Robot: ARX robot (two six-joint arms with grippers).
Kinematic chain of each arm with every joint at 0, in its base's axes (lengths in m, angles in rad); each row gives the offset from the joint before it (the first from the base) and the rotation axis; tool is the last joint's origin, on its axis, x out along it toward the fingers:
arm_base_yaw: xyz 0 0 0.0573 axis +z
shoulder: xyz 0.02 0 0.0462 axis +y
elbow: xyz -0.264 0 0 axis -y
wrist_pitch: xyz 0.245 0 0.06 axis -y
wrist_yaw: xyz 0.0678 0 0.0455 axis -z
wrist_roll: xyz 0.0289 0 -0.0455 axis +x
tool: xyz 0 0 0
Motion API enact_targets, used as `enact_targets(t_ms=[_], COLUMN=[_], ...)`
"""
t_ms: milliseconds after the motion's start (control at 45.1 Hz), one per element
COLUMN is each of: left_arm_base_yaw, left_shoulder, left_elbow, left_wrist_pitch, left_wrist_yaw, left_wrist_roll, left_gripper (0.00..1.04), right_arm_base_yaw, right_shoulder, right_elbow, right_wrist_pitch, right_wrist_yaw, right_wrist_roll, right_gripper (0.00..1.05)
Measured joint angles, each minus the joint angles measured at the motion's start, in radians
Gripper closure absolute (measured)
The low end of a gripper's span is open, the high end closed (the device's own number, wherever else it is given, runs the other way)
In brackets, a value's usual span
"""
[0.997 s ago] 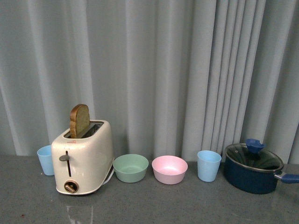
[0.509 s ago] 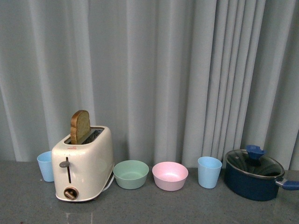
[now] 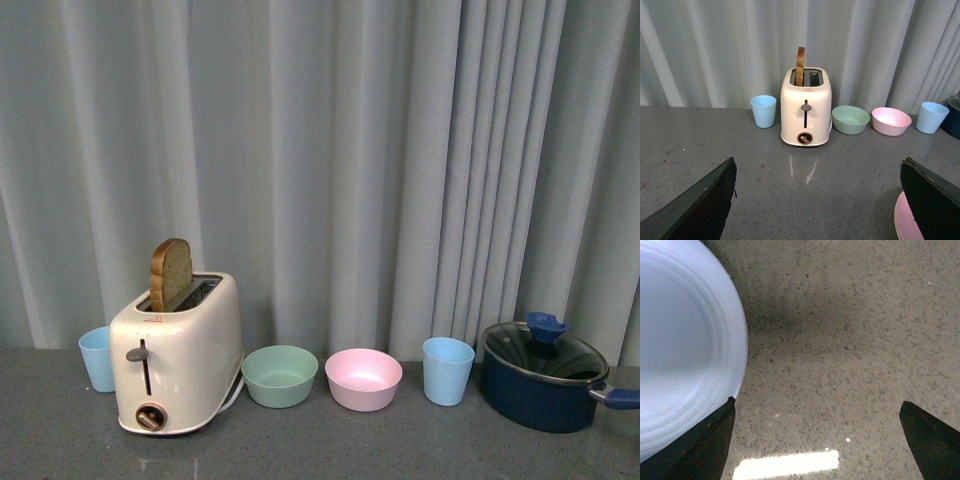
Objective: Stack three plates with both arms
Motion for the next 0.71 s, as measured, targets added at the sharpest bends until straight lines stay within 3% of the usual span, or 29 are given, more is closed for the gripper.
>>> enact_targets(t_ms=[288, 576, 709], left_arm_base_yaw=[0.000, 0.000, 0.000], left_shoulder=[0.000, 0.000, 0.000], left_elbow=[0.000, 0.000, 0.000], left_wrist_pitch=[0.000, 0.000, 0.000], left_wrist_yaw=[0.000, 0.000, 0.000], left_wrist_roll=[0.000, 0.000, 0.000], left_gripper=[0.07, 0.07, 0.07], right_arm_base_yaw=[0.082, 0.135, 0.124], right_shoulder=[0.205, 0.350, 0.374], right_elbow=[-0.026, -0.014, -0.008], right_wrist_pitch=[0.276, 0.343, 0.338], right_wrist_yaw=[-0.137, -0.220, -0.228], right_wrist_roll=[0.104, 0.330, 0.362], right_gripper=[0.07, 0.07, 0.07])
